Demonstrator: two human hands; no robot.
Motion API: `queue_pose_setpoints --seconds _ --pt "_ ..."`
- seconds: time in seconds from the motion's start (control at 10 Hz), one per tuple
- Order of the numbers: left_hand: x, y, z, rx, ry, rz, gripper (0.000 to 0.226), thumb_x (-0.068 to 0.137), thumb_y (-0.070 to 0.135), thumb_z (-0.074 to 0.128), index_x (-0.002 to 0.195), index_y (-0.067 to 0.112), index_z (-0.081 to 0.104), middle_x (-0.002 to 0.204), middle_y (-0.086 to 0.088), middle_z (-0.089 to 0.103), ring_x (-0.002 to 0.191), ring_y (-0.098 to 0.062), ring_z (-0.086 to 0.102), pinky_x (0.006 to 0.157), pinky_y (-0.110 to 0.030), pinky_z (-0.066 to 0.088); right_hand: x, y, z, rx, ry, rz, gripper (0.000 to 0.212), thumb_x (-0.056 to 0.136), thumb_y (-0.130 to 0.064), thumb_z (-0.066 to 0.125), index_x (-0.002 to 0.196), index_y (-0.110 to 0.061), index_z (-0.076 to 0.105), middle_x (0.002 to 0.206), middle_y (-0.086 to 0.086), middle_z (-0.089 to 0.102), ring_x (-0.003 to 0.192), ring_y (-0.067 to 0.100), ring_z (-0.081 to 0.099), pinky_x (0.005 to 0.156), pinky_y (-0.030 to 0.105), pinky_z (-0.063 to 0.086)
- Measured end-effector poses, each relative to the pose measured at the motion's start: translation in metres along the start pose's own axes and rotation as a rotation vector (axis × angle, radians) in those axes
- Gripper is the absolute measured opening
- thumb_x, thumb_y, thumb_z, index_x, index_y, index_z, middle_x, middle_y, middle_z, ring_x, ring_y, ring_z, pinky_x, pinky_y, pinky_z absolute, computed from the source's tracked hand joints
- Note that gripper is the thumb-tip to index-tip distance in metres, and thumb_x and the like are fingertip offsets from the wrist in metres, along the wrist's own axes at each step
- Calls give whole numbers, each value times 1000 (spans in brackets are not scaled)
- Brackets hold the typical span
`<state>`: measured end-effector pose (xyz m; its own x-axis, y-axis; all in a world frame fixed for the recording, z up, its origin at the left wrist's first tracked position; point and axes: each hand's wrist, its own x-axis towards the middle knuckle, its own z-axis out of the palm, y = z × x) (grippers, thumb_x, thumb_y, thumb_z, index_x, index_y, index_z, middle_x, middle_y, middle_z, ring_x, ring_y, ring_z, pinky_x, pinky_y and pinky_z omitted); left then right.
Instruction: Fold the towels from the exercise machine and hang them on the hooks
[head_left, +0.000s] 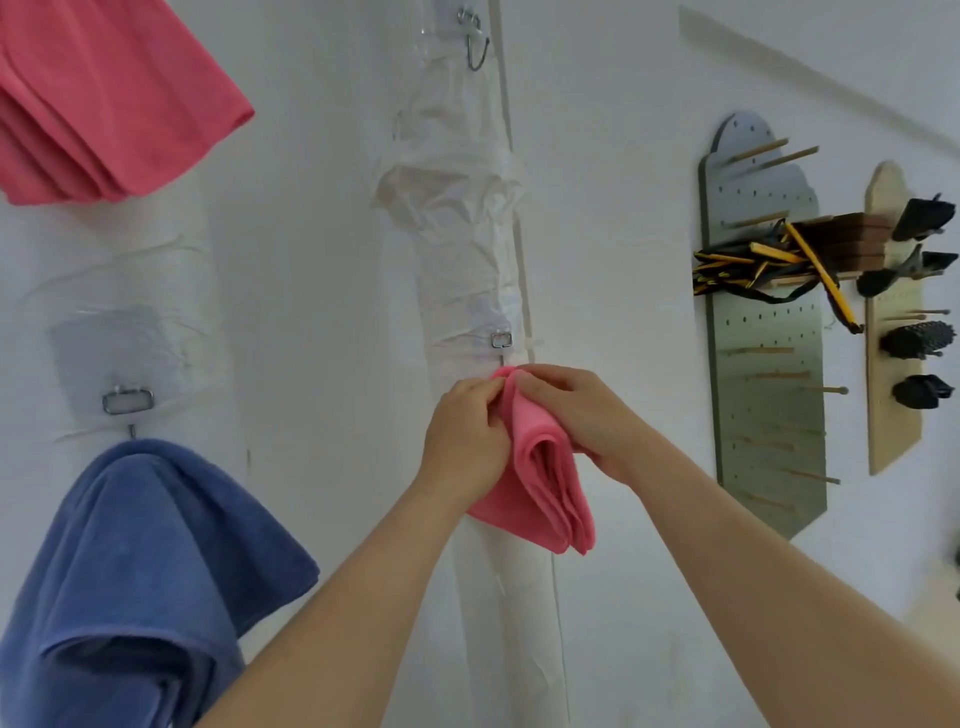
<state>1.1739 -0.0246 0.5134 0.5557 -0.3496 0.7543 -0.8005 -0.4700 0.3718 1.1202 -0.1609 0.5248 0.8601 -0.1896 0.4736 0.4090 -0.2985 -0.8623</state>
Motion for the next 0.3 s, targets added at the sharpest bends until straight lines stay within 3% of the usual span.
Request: queue_pose_setpoints --seconds 0.1,0.2,0.3 --pt "-11 8 -2 -46 -68 -34 40 96 22 46 133 32 52 124 6 63 111 -14 58 90 -20 42 -6 -1 5 -103 29 -54 25 95 -41 54 110 -29 69 101 -1 74 95 16 69 86 31 56" --pt "-20 16 -12 -112 -90 -92 39 97 30 46 134 39 49 123 16 63 111 -6 58 84 -10 38 -12 1 7 -188 51 -23 34 93 -48 52 118 -27 63 104 3 71 96 20 68 92 37 53" --pt "-32 32 -26 -160 -18 -106 47 91 15 50 133 36 51 117 23 58 104 4 52 75 2 34 -18 -4 6 -246 94 -2 48 92 -54 49 132 -27 50 114 4 66 101 21 64 93 38 50"
